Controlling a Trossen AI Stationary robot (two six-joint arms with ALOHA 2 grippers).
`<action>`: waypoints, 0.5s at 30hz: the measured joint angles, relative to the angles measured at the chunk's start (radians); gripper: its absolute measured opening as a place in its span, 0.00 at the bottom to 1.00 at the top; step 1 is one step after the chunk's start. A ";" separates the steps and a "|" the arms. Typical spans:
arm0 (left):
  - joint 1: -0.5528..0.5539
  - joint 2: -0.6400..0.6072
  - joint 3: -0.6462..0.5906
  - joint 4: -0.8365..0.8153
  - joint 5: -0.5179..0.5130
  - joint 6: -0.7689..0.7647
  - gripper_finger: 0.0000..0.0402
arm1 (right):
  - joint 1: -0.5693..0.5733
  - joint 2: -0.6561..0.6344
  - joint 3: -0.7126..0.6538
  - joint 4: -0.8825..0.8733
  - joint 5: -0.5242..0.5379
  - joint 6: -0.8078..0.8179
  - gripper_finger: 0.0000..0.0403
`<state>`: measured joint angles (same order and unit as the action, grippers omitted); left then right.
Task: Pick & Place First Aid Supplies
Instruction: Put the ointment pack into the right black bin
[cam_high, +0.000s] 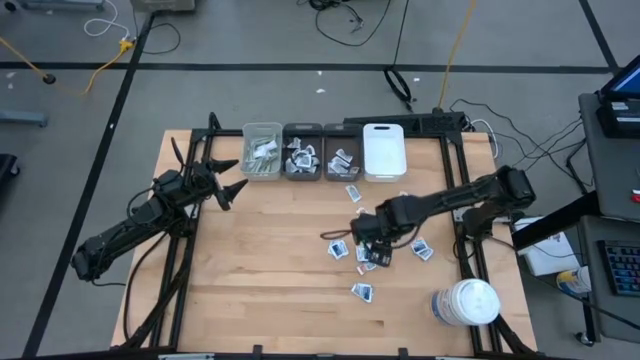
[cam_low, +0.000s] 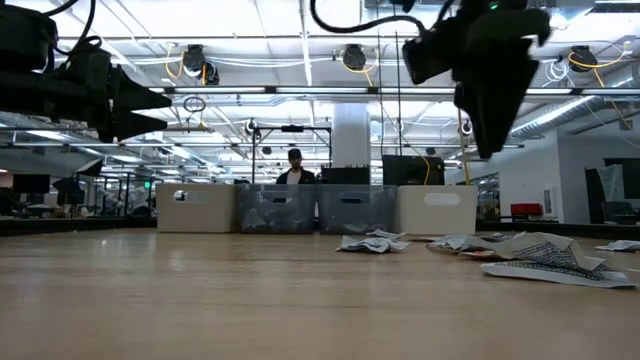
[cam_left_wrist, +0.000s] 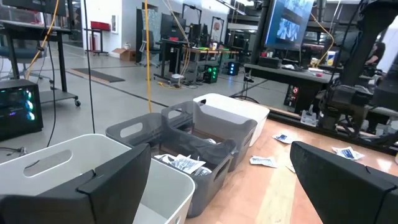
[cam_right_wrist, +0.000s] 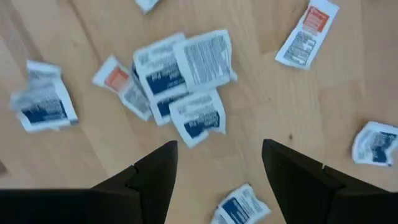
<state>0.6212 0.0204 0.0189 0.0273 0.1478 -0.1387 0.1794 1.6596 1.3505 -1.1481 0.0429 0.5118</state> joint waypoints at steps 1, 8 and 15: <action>0.000 0.000 0.000 0.000 0.000 0.000 0.98 | 0.013 0.000 0.000 0.000 0.000 0.002 0.57; 0.000 0.000 0.000 0.000 0.000 0.000 0.98 | 0.032 0.000 -0.001 0.046 0.000 0.034 0.57; 0.000 0.000 0.000 0.000 0.000 0.000 0.98 | 0.017 0.000 -0.001 0.110 -0.058 0.027 0.56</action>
<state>0.6212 0.0204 0.0190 0.0272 0.1481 -0.1387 0.1963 1.6600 1.3499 -1.0386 -0.0146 0.5384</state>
